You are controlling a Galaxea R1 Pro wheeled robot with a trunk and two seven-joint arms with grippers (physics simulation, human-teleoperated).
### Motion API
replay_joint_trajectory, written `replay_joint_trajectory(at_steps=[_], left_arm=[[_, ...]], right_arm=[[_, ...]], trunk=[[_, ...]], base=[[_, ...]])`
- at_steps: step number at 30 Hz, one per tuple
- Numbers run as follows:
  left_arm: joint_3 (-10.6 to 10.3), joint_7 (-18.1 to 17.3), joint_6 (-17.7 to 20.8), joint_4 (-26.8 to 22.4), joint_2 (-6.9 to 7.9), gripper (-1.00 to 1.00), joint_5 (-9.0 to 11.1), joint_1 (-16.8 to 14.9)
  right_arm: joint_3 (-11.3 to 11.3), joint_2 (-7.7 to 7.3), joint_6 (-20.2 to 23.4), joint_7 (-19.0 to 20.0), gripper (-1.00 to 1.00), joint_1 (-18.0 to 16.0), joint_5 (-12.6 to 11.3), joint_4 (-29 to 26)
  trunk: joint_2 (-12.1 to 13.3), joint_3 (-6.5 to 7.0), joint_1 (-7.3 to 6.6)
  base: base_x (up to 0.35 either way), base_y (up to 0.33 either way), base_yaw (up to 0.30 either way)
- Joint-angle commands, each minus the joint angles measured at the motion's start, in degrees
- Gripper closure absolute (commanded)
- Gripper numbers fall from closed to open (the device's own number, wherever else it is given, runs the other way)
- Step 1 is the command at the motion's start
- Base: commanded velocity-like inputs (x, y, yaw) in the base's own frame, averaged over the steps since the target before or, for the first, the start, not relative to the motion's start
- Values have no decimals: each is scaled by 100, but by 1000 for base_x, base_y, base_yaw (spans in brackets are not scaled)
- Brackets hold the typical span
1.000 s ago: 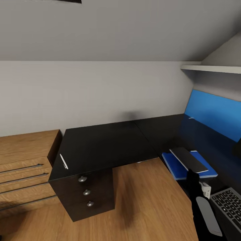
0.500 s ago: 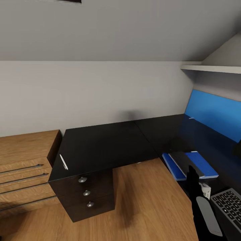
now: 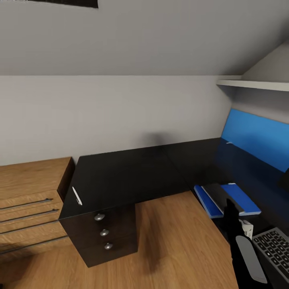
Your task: In the bedroom, organize the workspace by keeping the computer under the desk, ensuring the monitor is on the desk, placing the keyboard on the desk next to the monitor, placing the mouse on the desk next to the keyboard, moving the folder from the swivel chair onto the desk next to the mouse, stacking the notebook on top of the folder with the pen on top of the notebook, and positioning the swivel chair next to the desk.
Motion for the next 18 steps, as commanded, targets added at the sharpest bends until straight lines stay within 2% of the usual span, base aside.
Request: replay_joint_trajectory(at_steps=[1, 6, 11, 15, 18], left_arm=[[-30, 30, -31, -7, 9, -100, 63, -2], [-31, 30, -24, -7, 9, -100, 66, -3], [-30, 30, -28, -7, 9, -100, 66, -3], [-34, 30, -31, -7, 7, -100, 66, 0], [-37, 30, -32, -7, 8, -100, 64, -2]], right_arm=[[-2, 2, -24, -12, -100, -3, -60, -8], [-16, 0, -24, 6, -100, -3, -60, -8], [-96, -16, -24, 7, -100, -3, -60, -8], [-319, -23, -24, 10, -100, -2, -60, -33], [-375, -26, -24, 4, -100, -2, -60, -118]], trunk=[[39, 14, -22], [239, 104, -132], [239, 104, -132], [239, 104, -132], [239, 104, -132]], base=[[0, 0, 0], [0, 0, 0], [0, 0, 0], [0, 0, 0], [-4, 0, 0]])
